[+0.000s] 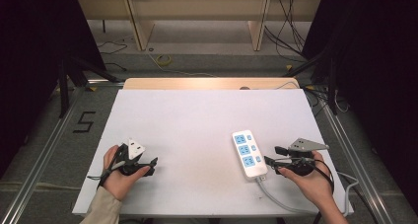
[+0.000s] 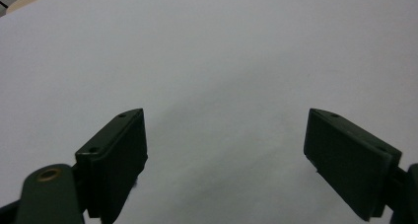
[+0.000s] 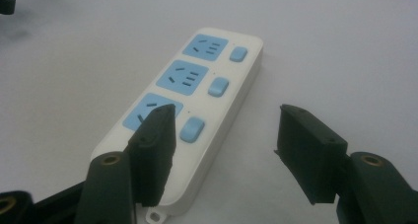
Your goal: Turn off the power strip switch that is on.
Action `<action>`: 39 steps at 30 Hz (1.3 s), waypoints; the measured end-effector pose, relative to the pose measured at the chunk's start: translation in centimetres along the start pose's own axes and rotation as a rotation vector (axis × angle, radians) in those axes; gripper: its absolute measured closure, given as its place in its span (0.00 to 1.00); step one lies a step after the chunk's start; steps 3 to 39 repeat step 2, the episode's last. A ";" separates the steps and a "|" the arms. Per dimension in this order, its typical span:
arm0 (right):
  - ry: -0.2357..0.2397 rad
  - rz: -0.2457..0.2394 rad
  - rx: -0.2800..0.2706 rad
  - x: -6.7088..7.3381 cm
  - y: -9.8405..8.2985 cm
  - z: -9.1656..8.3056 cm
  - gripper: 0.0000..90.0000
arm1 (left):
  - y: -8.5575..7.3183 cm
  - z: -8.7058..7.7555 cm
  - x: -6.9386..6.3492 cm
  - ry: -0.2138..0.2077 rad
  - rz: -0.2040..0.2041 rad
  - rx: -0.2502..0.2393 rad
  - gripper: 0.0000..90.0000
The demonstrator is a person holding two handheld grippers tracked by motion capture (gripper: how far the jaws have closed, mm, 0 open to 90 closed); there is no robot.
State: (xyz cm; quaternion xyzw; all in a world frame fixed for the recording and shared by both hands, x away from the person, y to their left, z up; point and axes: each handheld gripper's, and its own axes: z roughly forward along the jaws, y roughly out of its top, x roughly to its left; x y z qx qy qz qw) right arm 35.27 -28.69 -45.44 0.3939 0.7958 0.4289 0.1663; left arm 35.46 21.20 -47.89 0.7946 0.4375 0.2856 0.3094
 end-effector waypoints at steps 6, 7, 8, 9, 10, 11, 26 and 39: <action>-0.005 -0.001 -0.015 0.1 -0.1 -0.1 0.44 | -0.1 0.1 0.1 -0.002 -0.012 0.002 0.18; -0.005 -0.001 -0.015 0.1 -0.1 -0.1 0.44 | -0.1 0.1 0.1 -0.002 -0.012 0.002 0.18; -0.005 -0.001 -0.015 0.1 -0.1 -0.1 0.44 | -0.1 0.1 0.1 -0.002 -0.012 0.002 0.18; -0.005 -0.001 -0.015 0.1 -0.1 -0.1 0.44 | -0.1 0.1 0.1 -0.002 -0.012 0.002 0.18; -0.005 -0.001 -0.015 0.1 -0.1 -0.1 0.44 | -0.1 0.1 0.1 -0.002 -0.012 0.002 0.18; -0.005 -0.001 -0.015 0.1 -0.1 -0.1 0.44 | -0.1 0.1 0.1 -0.002 -0.012 0.002 0.18; -0.005 -0.001 -0.015 0.1 -0.1 -0.1 0.44 | -0.1 0.1 0.1 -0.002 -0.012 0.002 0.18; -0.005 -0.001 -0.015 0.1 -0.1 -0.1 0.44 | -0.1 0.1 0.1 -0.002 -0.012 0.002 0.18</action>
